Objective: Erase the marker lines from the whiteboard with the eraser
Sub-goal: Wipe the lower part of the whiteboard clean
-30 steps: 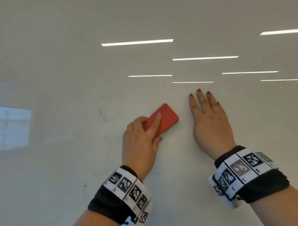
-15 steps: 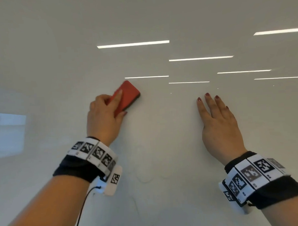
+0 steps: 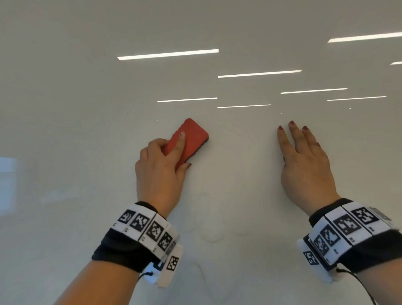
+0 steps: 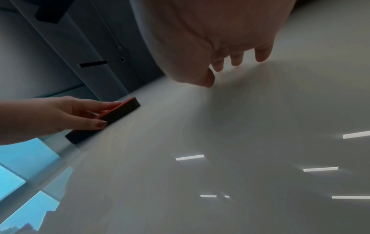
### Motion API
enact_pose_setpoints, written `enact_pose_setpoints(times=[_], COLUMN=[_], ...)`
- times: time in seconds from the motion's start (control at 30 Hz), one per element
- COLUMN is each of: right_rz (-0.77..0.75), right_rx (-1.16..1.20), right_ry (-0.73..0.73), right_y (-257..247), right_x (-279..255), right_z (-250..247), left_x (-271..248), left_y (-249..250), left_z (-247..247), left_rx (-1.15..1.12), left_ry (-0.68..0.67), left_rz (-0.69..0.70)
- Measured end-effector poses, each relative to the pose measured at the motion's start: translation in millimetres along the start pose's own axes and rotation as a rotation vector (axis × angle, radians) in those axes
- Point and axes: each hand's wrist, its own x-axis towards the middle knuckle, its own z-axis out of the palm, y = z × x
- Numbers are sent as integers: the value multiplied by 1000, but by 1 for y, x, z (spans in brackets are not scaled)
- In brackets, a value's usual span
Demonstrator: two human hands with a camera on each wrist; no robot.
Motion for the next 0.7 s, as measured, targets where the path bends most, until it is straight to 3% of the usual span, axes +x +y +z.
enact_pose_setpoints(times=[0.23, 0.37, 0.57, 0.7], right_rz=[-72, -71, -69, -80], right_rx=[33, 12, -3, -11], right_ry=[23, 7, -20, -33], right_y=[-27, -25, -23, -21], right_x=[-33, -35, -34, -34], right_z=[20, 22, 20, 18], left_x=[-57, -52, 9, 15], left_y=[27, 17, -31, -58], left_z=[12, 8, -15, -23], left_rx=[-32, 5, 21, 26], left_ry=[-88, -83, -22, -9], left_rz=[103, 156, -7, -96])
